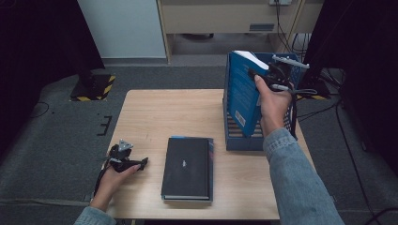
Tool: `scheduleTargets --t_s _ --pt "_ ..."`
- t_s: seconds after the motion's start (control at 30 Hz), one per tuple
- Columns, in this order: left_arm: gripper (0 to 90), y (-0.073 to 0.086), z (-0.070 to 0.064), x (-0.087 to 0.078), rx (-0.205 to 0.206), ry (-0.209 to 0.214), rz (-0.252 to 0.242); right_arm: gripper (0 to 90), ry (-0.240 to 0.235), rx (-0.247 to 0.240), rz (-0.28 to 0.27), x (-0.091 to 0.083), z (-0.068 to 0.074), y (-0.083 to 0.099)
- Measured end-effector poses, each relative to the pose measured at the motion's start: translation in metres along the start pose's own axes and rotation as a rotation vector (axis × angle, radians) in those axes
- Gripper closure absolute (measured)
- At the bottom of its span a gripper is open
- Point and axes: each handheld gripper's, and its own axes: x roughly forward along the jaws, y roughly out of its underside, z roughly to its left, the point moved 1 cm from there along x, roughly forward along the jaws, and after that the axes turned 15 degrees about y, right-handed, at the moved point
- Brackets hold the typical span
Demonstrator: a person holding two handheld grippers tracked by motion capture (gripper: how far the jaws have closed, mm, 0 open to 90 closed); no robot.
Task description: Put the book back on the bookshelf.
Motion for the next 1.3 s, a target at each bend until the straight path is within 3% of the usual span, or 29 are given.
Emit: scheduleTargets --t_s 0.87,1.3 --pt "0.0 0.000 -0.001 0.000 0.013 0.008 0.010 60.1 0.054 -0.027 -0.023 0.031 0.010 0.030" --pt "0.0 0.000 -0.002 0.001 0.017 0.013 0.010 60.1 0.063 -0.020 -0.004 0.038 0.006 0.048"
